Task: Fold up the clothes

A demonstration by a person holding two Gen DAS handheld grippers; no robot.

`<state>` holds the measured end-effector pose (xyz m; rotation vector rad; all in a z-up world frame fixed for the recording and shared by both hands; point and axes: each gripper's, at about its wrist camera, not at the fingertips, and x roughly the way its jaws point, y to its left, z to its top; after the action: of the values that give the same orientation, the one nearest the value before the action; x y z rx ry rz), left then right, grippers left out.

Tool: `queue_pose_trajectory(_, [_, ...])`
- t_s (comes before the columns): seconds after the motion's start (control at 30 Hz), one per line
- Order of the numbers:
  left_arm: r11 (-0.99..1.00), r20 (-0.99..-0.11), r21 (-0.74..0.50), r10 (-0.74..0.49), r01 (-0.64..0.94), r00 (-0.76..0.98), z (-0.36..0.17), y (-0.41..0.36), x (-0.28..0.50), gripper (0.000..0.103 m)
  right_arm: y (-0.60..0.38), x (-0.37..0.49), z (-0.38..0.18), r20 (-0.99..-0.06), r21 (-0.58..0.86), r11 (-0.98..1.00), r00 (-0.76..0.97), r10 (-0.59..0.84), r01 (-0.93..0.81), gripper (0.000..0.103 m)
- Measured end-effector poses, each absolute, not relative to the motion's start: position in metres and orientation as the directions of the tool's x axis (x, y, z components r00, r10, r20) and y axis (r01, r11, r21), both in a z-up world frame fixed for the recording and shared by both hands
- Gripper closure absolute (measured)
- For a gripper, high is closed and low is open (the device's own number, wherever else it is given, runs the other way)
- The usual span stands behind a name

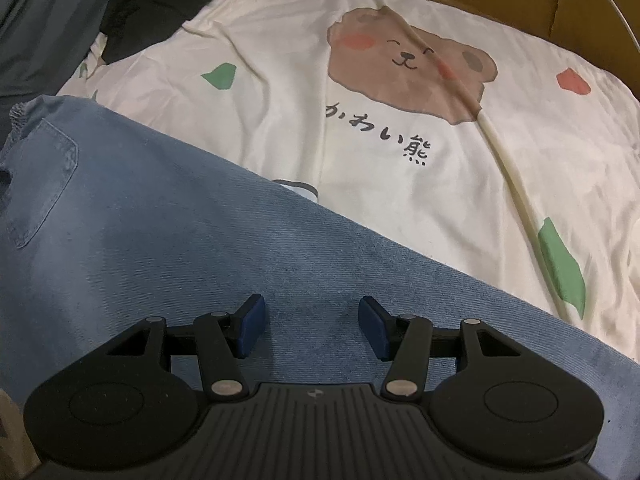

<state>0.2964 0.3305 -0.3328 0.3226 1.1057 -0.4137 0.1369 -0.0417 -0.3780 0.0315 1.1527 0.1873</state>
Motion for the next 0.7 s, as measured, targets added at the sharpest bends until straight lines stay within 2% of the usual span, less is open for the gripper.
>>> queue_pose_trajectory(0.17, [0.865, -0.876, 0.060, -0.193, 0.498, 0.441, -0.314, 0.308, 0.300, 0.095, -0.044, 0.139, -0.379, -0.904, 0.120, 0.987, 0.399, 0.153, -0.107, 0.045])
queue_pose_trajectory(0.37, [0.870, -0.852, 0.047, -0.222, 0.490, 0.474, -0.319, 0.284, 0.330, 0.092, -0.049, 0.136, -0.379, -0.903, 0.106, 0.989, 0.407, 0.138, -0.100, 0.044])
queue_pose_trajectory(0.57, [0.890, -0.853, 0.033, -0.213, 0.455, 0.477, -0.354, 0.264, 0.362, 0.092, -0.063, 0.135, -0.381, -0.900, 0.061, 0.997, 0.430, 0.076, -0.047, 0.045])
queue_pose_trajectory(0.7, [0.902, -0.864, 0.000, -0.217, 0.431, 0.455, -0.377, 0.261, 0.374, 0.098, -0.076, 0.138, -0.384, -0.895, 0.074, 0.997, 0.441, 0.060, 0.015, 0.046])
